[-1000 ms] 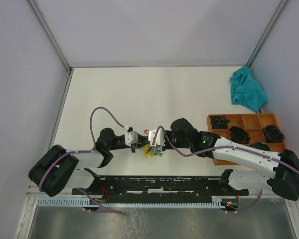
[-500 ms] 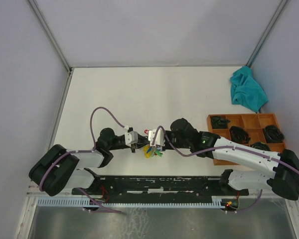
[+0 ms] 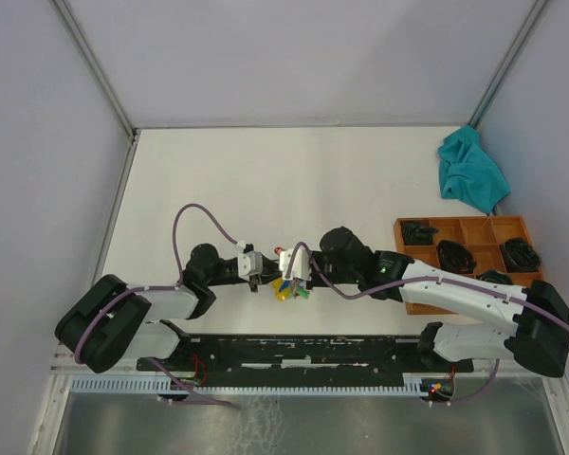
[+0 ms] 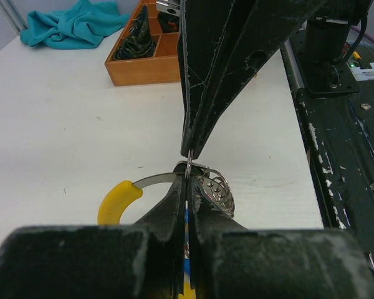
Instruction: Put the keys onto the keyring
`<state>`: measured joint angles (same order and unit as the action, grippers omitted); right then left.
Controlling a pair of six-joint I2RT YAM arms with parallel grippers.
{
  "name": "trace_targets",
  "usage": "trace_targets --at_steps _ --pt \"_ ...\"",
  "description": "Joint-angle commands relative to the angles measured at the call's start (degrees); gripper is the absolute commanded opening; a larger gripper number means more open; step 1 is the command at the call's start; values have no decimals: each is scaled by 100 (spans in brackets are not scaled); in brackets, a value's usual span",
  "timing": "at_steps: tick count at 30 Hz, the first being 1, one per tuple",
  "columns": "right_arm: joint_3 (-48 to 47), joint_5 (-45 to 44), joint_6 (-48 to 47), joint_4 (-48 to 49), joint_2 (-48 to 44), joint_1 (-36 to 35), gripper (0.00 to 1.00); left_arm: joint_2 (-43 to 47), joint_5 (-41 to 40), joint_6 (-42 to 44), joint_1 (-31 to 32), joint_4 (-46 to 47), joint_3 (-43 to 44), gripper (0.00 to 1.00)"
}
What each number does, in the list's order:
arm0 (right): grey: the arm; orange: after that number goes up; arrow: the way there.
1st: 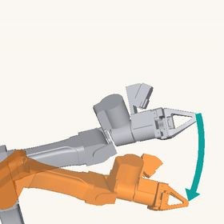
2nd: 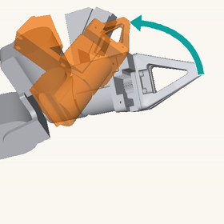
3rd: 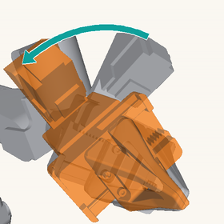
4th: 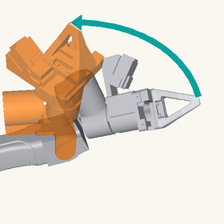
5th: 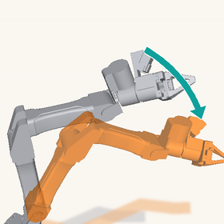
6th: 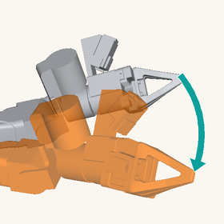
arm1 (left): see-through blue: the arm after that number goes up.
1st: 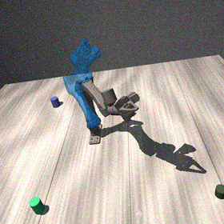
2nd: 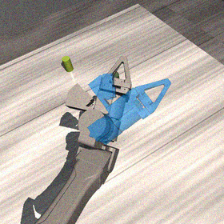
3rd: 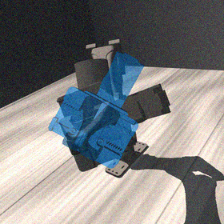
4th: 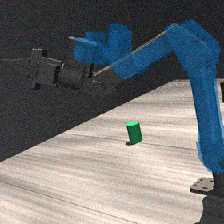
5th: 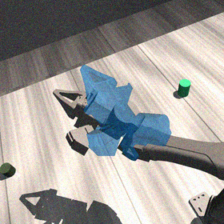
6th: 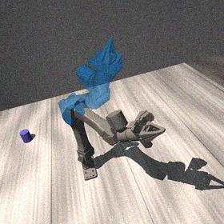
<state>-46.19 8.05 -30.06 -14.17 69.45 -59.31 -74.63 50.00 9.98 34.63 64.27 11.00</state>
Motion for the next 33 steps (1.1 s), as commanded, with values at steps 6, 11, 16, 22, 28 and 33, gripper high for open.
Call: trace_targets --at_steps 6,11,16,22,28,33 --pt "-275 214 139 667 -109 -136 1 4 -64 -213 52 340 200 3" --pt "-179 213 184 693 -307 -137 1 35 -307 -183 52 157 228 3" --pt "-155 191 175 605 -391 -142 1 70 -506 -146 52 84 207 3" --pt "-153 190 207 528 -397 -138 1 97 -605 -132 52 55 201 3" --pt "-111 -37 385 366 -409 -139 1 141 -631 -135 57 181 136 3" --pt "-213 -893 1112 -331 -452 -133 1 247 -966 -113 52 219 46 3"
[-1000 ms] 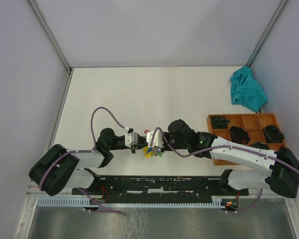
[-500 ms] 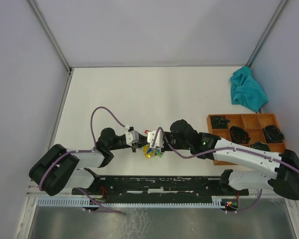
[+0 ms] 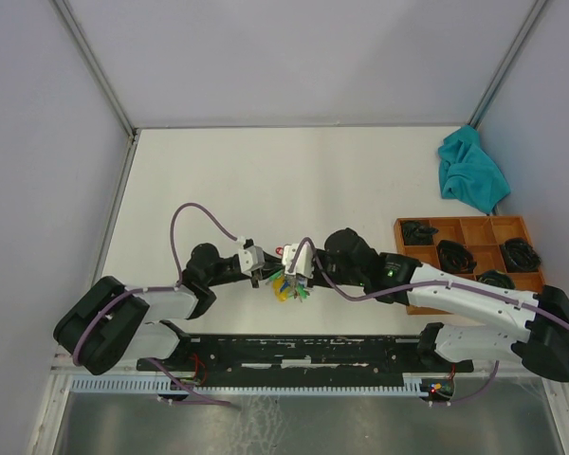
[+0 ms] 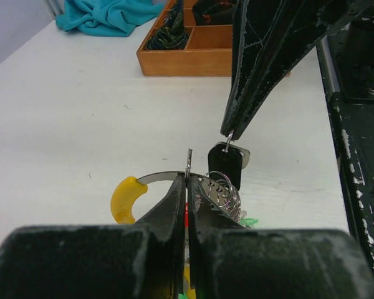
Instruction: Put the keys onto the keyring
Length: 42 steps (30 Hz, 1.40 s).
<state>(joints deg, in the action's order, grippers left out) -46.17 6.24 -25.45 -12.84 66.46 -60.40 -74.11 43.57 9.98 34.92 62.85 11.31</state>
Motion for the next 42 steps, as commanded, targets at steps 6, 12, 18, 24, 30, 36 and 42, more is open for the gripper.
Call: trace_targets --at_steps 6,12,18,24,30,36,42 --pt "-602 -1812 2528 -1972 204 -22 0 336 -740 -112 24 489 -119 3" --pt "-1145 -2211 3903 -3520 1001 -16 1 470 -1120 -110 24 591 -248 3" --pt "-1116 -2749 4268 -3169 1611 87 0 583 -1267 -97 24 592 -304 3" --pt "-891 -2796 4169 -1901 2248 580 0 651 -1356 -98 24 576 -327 3" --pt "-563 -2734 4092 -499 2585 889 0 693 -1449 -96 24 623 -375 3" --pt "-293 -2702 4064 166 2775 1091 4 674 -1457 -92 25 618 -367 3" --pt "-157 -2755 4159 399 2768 1203 12 677 -1457 -99 24 613 -366 3"
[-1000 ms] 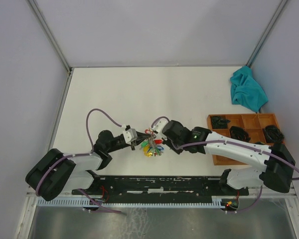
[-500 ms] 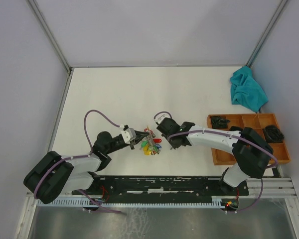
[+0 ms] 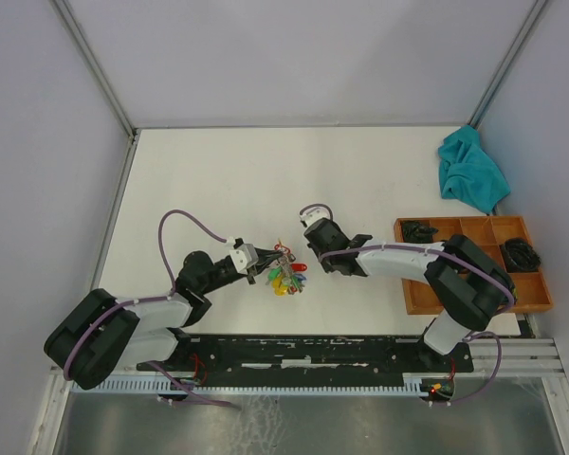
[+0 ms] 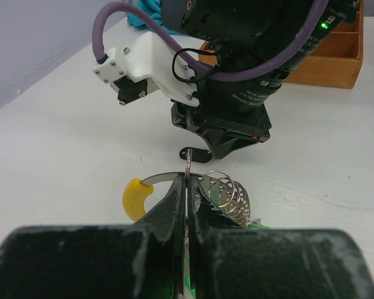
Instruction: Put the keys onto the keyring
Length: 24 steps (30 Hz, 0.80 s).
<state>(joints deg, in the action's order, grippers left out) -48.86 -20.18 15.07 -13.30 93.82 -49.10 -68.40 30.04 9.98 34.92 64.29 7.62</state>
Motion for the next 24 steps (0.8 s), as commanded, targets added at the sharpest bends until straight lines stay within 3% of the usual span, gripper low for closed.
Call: trace_targets --at_steps 1,9,24 --pt "107 -121 115 439 27 82 14 100 -104 -96 22 468 3 3" --pt "71 -102 163 411 -43 120 30 74 -88 -104 20 476 20 3" --pt "-44 -32 564 447 -7 217 36 22 -34 -129 24 479 47 3"
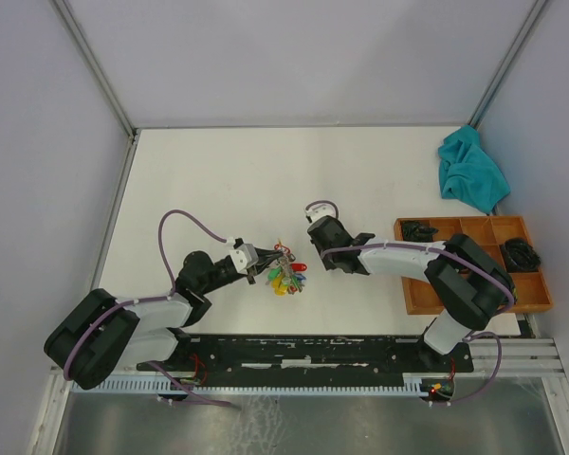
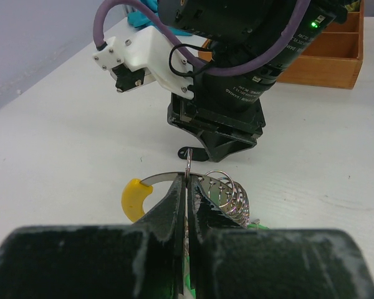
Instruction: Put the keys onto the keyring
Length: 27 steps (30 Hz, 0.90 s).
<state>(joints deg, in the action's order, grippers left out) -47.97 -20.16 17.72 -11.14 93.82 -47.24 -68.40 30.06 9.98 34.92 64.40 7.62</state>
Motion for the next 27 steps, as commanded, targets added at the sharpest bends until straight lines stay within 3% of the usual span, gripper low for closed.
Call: trace_targets --at_steps 1,15,27 --pt "-141 -20 345 242 -10 31 37 20 -29 -128 23 468 47 3" --pt "-140 -145 813 317 14 66 34 20 -1 -139 24 439 64 3" --pt "-74 -376 875 285 -41 106 24 35 8 -136 24 411 64 3"
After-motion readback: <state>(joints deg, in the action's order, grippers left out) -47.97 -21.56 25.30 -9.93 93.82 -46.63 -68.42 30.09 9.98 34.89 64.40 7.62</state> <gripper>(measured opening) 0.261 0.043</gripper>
